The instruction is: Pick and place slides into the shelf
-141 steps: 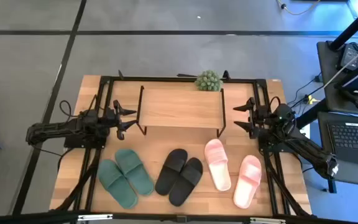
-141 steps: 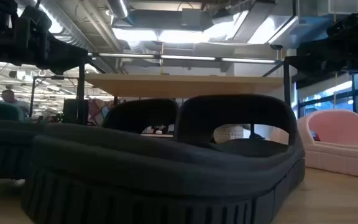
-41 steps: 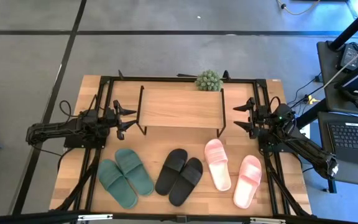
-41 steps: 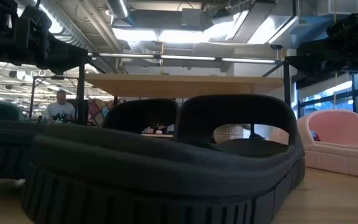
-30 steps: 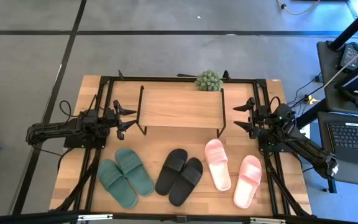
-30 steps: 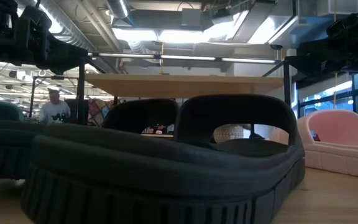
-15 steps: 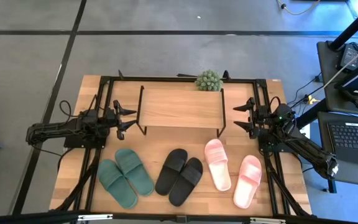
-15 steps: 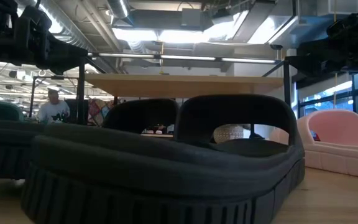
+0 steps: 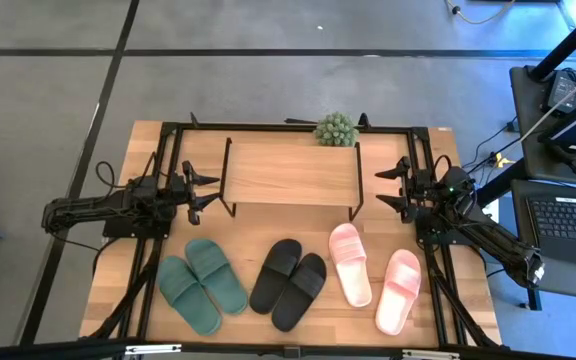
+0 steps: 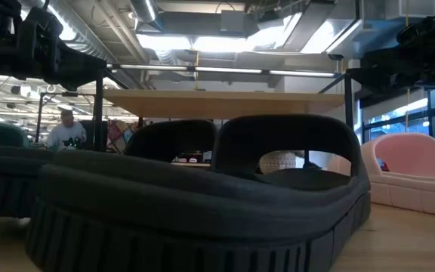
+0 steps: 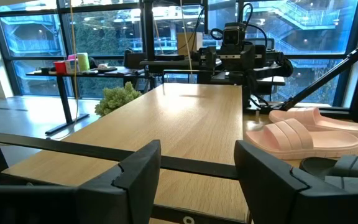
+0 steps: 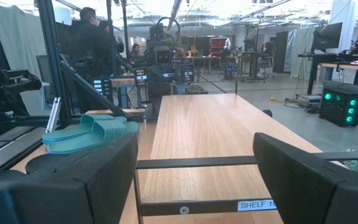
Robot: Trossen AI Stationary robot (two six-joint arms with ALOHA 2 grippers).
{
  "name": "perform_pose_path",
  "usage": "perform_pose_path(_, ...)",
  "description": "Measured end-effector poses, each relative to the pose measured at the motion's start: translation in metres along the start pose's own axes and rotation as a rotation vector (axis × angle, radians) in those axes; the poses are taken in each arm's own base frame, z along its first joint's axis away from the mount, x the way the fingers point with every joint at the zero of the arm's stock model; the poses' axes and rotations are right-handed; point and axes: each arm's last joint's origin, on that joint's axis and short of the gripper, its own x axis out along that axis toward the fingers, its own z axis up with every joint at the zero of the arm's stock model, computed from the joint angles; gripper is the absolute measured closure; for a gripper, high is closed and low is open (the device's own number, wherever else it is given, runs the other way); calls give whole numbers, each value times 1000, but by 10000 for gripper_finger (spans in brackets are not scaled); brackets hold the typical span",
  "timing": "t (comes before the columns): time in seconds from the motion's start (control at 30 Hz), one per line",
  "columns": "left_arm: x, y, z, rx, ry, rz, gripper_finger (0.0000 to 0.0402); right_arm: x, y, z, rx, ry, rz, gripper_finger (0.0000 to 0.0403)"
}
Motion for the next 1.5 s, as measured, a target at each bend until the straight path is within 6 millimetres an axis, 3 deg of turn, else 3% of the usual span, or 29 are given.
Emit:
perform_pose_path(0.27, 0, 0, 0, 0, 0, 0, 204, 0, 0, 0, 2, -1, 0, 83)
perform_pose_path(0.63, 0, 0, 1, -1, -6, 0, 204, 0, 1, 6, 162, -47, 18, 83)
perform_pose_path(0.8, 0, 0, 1, -1, -9, 0, 204, -4, 9, 42, 101, -115, 31, 83)
perform_pose_path(1.13, 0, 0, 1, -1, -8, 0, 204, -14, 25, 115, 26, -17, 8, 83)
perform_pose_path(1.5, 0, 0, 1, -1, -7, 6, 204, -5, 26, 156, 54, 105, 59, 83)
